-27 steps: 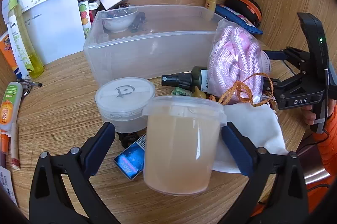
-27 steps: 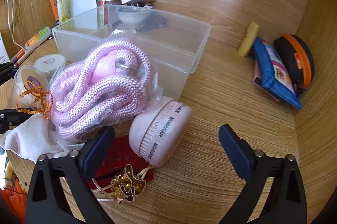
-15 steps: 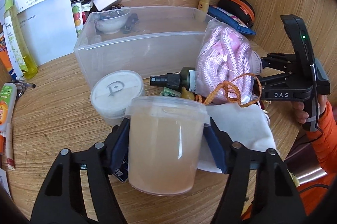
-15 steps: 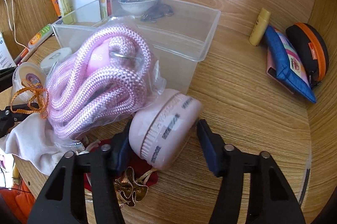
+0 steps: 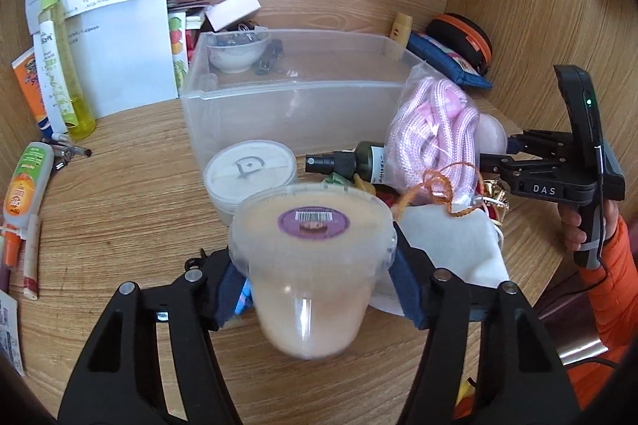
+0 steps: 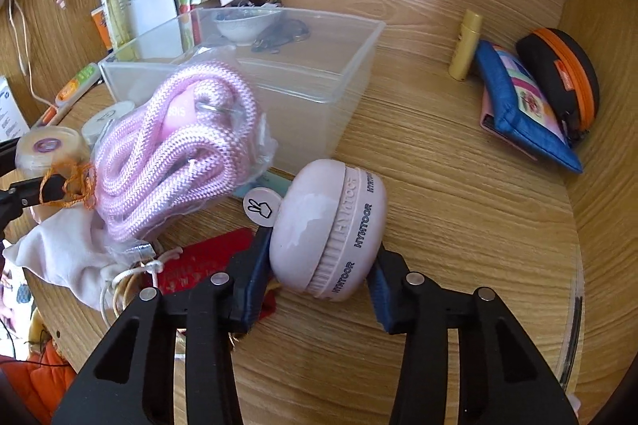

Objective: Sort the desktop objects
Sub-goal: 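Grasp the tan tub with the left tool while the right tool grasps the pink round warmer, then lift the tan tub and pink warmer and carry both over the clear box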

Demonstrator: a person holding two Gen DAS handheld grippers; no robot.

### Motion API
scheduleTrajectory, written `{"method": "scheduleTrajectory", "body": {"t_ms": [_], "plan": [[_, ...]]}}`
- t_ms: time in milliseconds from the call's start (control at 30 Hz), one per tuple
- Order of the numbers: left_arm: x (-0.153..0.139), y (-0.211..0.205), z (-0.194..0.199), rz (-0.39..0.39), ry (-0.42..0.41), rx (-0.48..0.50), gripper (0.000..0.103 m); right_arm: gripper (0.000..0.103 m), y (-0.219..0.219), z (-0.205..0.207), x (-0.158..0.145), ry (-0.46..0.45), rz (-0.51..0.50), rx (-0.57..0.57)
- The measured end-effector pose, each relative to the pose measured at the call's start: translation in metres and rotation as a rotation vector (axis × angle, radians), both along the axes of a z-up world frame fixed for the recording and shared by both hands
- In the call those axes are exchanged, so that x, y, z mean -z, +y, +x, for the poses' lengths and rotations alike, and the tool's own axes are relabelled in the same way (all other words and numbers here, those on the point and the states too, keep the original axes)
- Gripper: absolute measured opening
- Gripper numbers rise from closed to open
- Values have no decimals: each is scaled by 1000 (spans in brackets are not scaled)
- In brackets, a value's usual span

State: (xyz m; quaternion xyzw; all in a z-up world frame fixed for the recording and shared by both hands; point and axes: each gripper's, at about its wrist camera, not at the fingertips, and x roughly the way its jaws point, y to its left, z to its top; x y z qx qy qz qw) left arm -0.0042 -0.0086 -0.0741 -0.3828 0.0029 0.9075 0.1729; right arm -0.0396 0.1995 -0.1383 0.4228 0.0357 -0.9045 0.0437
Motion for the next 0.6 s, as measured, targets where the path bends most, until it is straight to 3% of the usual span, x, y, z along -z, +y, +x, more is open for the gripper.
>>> {"method": "scheduleTrajectory", "body": {"t_ms": [600], "plan": [[-31,-24,16,31,107,-82,63,40,23,29,-39,116,-35,53]]}}
